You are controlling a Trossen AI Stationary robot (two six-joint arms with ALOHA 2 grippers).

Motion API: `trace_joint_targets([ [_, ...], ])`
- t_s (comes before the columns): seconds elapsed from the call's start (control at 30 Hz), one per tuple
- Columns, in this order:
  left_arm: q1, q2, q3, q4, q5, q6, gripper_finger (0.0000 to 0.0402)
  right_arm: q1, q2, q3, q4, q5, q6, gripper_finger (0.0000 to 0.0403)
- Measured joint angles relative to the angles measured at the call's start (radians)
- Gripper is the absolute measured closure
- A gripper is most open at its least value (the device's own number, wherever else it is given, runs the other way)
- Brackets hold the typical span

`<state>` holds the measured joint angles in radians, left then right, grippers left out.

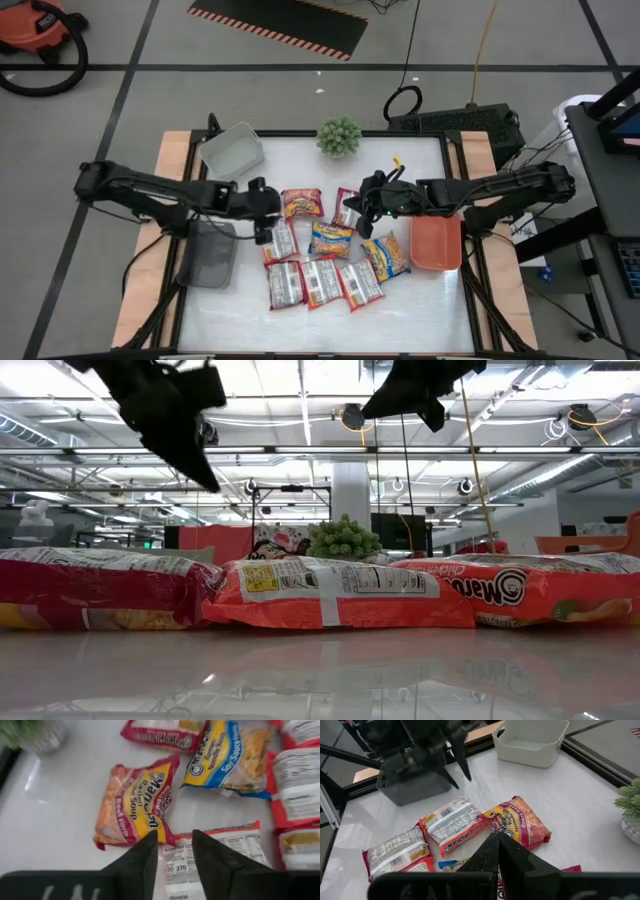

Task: Sort Maruchan noodles
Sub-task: Put the red bag into the orange bin

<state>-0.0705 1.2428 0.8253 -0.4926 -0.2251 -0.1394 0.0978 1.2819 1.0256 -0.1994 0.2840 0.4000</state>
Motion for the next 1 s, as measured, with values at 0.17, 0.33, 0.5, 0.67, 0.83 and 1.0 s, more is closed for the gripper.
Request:
trace_joint_targets([
  [0.17,0.013,0.116,0.01,0.033,0.0,-0.133,0.0224,-0.007,0.0,0.0,0.0,-0.002,-0.019,0.0403],
  [0.33,0.018,0.173,0.039,0.016,0.0,-0.209,0.0187,-0.008,0.0,0.0,-0.003,-0.002,-0.032,0.0403],
  [0.5,0.024,0.179,0.044,0.022,-0.003,-0.272,0.0168,-0.01,0.0,0.0,-0.009,-0.002,-0.047,0.0403],
  [0.67,0.043,0.179,0.045,0.01,-0.012,-0.34,0.0167,-0.015,0.0,0.0,-0.008,-0.002,-0.047,0.0403],
  [0.83,0.049,0.217,0.045,-0.005,-0.012,-0.351,0.0167,-0.018,-0.001,0.0,-0.006,-0.001,-0.046,0.0403],
  [1.0,0.056,0.267,0.046,0.043,-0.012,-0.391,0.0167,-0.019,-0.001,0.0,0.0,0.0,-0.046,0.0403],
])
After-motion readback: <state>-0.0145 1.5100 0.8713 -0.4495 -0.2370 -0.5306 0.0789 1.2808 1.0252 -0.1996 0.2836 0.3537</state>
